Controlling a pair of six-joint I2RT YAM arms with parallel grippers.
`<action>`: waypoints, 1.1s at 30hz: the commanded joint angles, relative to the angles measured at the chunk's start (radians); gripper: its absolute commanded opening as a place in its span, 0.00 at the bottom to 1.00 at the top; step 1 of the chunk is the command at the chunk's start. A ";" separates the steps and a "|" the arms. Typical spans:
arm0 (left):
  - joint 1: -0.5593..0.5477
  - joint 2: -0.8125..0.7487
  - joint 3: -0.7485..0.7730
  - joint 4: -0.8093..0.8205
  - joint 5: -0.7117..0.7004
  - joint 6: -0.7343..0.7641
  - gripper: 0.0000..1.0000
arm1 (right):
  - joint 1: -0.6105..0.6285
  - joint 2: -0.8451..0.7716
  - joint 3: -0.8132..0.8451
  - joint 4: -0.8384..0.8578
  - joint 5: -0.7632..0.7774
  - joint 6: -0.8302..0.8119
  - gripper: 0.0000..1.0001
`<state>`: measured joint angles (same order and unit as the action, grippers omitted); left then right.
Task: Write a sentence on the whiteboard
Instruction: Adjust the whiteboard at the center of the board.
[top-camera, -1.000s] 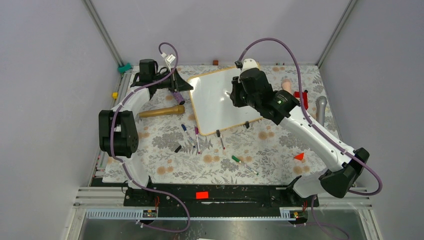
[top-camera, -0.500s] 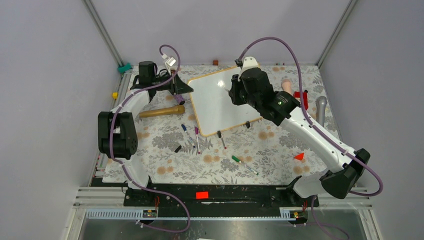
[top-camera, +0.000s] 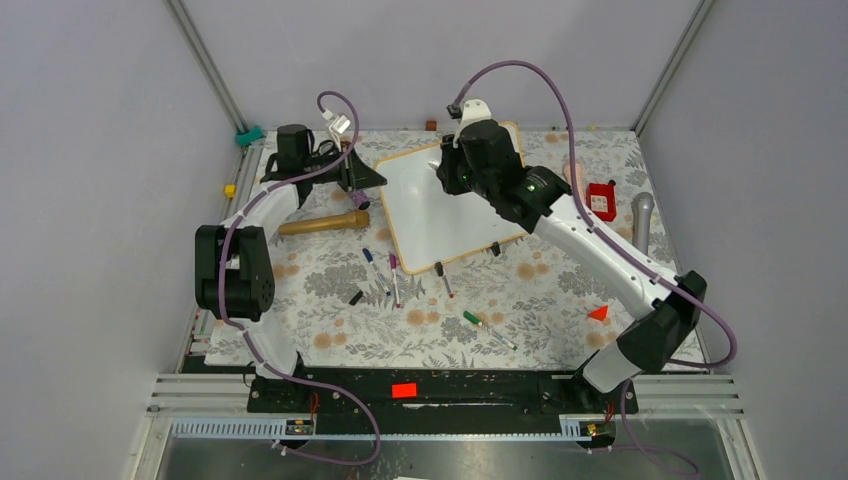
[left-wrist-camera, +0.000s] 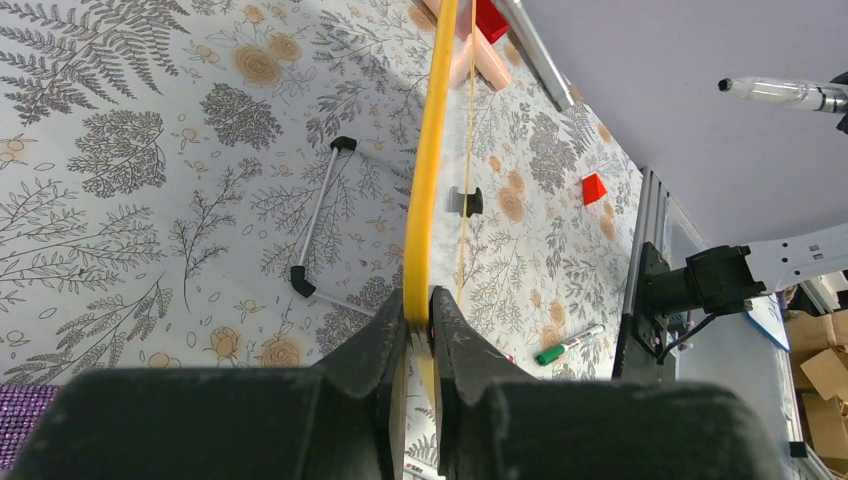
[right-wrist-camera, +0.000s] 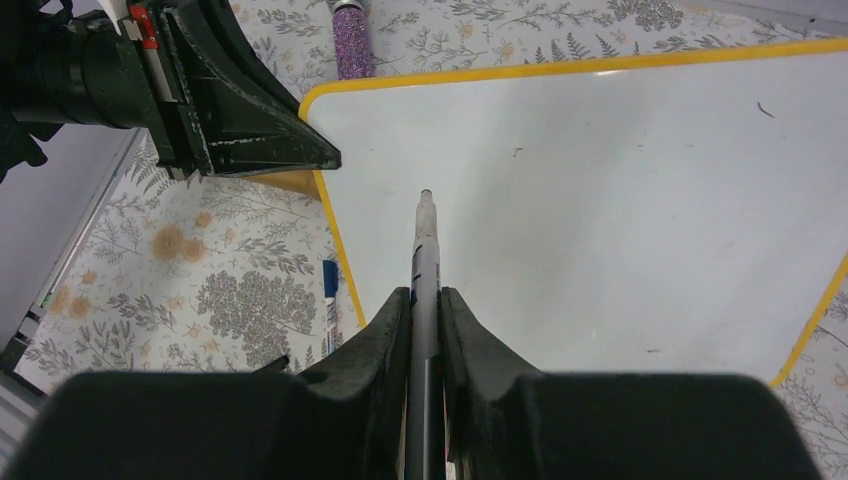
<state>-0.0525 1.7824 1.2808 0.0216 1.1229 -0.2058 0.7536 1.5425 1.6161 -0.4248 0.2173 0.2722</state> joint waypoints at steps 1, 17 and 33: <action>-0.040 0.061 0.009 -0.113 0.073 0.105 0.00 | 0.003 0.048 0.094 0.019 -0.005 -0.047 0.00; -0.047 0.061 0.039 -0.250 0.022 0.221 0.00 | -0.448 0.074 0.083 -0.004 -0.145 0.206 0.00; -0.063 0.094 0.084 -0.256 0.078 0.338 0.00 | -0.678 0.458 0.167 0.319 -0.298 0.607 0.00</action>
<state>-0.0547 1.8282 1.3735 -0.1299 1.1595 -0.0418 0.1165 1.9369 1.7187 -0.2108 0.0174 0.7124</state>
